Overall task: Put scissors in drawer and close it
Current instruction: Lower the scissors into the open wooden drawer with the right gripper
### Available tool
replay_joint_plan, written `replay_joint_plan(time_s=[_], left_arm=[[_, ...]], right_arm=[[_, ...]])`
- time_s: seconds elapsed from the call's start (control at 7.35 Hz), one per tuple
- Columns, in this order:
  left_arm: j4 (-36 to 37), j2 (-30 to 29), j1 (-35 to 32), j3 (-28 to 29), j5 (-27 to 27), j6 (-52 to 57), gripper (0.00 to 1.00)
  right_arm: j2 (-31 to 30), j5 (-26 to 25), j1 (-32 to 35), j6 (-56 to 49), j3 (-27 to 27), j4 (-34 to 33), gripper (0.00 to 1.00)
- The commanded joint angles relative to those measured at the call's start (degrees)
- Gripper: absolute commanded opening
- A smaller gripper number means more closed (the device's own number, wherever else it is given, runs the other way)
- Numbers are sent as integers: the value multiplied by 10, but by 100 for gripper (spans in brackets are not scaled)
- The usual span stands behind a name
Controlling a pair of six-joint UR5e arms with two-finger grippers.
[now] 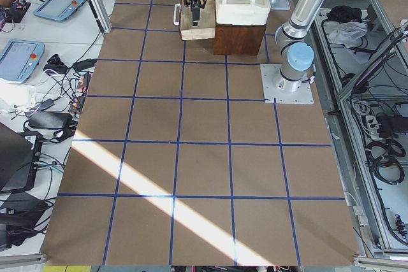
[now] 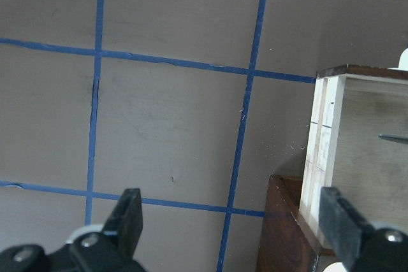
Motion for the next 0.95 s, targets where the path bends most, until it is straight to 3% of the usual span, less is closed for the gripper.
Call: replay_joint_plan(time_s=[0.0,0.82], left_arm=[[-11,4,0,-1,1,0,100],[-29,4,4,-1,1,0,100]], right_arm=[[3,-1,1,1,0,-9,0],[9,0,9,6,-1,-11,0]])
